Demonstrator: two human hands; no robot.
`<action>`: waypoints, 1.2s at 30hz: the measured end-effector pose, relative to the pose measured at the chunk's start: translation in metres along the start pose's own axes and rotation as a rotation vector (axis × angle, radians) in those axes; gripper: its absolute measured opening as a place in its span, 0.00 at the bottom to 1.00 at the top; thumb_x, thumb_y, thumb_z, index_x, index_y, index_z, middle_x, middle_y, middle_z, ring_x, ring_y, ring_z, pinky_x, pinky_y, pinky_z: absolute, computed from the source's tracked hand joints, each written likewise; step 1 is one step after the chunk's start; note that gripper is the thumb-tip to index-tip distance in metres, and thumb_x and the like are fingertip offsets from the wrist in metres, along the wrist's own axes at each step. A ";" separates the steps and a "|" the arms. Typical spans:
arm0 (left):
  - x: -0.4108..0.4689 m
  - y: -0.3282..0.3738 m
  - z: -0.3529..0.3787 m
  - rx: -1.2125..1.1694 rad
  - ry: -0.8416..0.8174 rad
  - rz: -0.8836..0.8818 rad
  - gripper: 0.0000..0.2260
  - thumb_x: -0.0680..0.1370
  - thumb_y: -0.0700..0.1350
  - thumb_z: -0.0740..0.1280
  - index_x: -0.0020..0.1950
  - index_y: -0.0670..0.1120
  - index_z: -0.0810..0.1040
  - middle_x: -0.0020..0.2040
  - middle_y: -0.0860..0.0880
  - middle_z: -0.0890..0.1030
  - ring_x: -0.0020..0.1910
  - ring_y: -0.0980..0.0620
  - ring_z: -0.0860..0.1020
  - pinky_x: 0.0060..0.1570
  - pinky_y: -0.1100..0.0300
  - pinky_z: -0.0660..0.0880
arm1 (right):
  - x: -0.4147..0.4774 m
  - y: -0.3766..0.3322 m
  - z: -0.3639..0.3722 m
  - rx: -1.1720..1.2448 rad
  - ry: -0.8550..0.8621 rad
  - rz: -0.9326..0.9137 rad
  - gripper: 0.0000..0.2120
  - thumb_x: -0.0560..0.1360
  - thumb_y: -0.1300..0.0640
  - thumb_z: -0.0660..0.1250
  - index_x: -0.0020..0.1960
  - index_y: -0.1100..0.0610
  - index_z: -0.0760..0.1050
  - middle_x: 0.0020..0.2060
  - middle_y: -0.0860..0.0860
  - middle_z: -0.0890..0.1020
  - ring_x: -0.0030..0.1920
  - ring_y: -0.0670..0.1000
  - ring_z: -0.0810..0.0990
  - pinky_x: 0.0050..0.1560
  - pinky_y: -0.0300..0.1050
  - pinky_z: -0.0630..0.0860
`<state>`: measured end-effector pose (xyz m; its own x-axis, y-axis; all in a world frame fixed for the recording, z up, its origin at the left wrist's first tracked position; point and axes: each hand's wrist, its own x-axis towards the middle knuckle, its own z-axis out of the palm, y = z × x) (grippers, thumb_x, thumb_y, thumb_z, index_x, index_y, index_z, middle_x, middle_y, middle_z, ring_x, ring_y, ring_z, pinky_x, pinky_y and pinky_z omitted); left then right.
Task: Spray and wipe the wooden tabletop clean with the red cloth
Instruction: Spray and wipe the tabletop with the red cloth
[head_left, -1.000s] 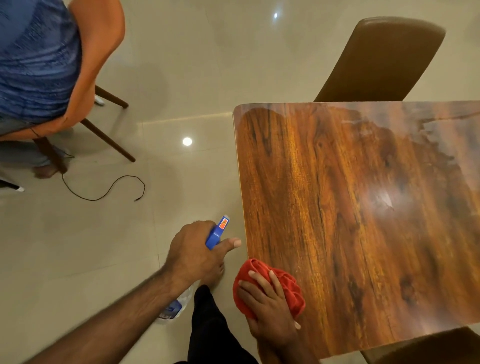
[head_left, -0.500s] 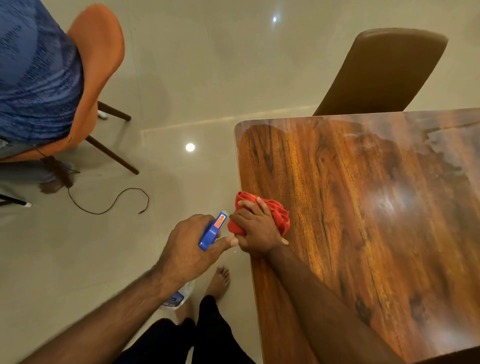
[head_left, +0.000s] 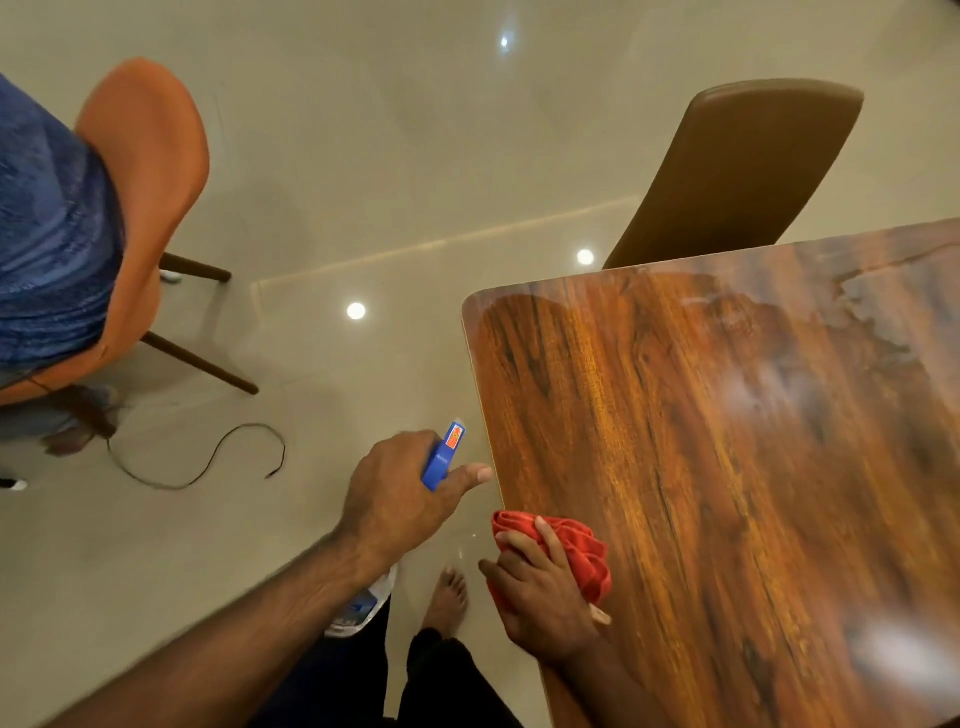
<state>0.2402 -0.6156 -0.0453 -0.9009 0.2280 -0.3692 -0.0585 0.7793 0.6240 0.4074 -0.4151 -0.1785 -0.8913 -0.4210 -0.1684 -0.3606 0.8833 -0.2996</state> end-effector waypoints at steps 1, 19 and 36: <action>0.008 0.001 -0.004 0.036 0.003 -0.010 0.27 0.66 0.76 0.60 0.35 0.52 0.69 0.31 0.52 0.73 0.29 0.54 0.70 0.33 0.57 0.73 | 0.010 0.003 -0.001 -0.006 0.019 0.000 0.18 0.75 0.50 0.70 0.65 0.44 0.81 0.56 0.42 0.85 0.73 0.50 0.73 0.79 0.65 0.56; 0.096 -0.050 -0.071 -0.093 -0.080 0.083 0.24 0.67 0.73 0.67 0.37 0.53 0.73 0.33 0.52 0.76 0.32 0.52 0.74 0.35 0.58 0.76 | 0.272 0.102 -0.071 -0.019 0.155 -0.006 0.21 0.74 0.52 0.73 0.66 0.52 0.81 0.57 0.50 0.85 0.72 0.55 0.72 0.80 0.66 0.56; 0.115 -0.048 -0.112 -0.088 -0.092 0.133 0.21 0.68 0.69 0.69 0.35 0.53 0.72 0.31 0.52 0.76 0.32 0.52 0.75 0.34 0.63 0.73 | 0.293 0.079 -0.064 0.202 0.533 0.660 0.28 0.77 0.59 0.69 0.76 0.51 0.72 0.76 0.47 0.74 0.81 0.52 0.64 0.82 0.63 0.51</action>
<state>0.0912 -0.6924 -0.0404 -0.8603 0.3810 -0.3387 0.0171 0.6856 0.7277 0.1005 -0.4560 -0.1916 -0.9291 0.3610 0.0808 0.2851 0.8378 -0.4655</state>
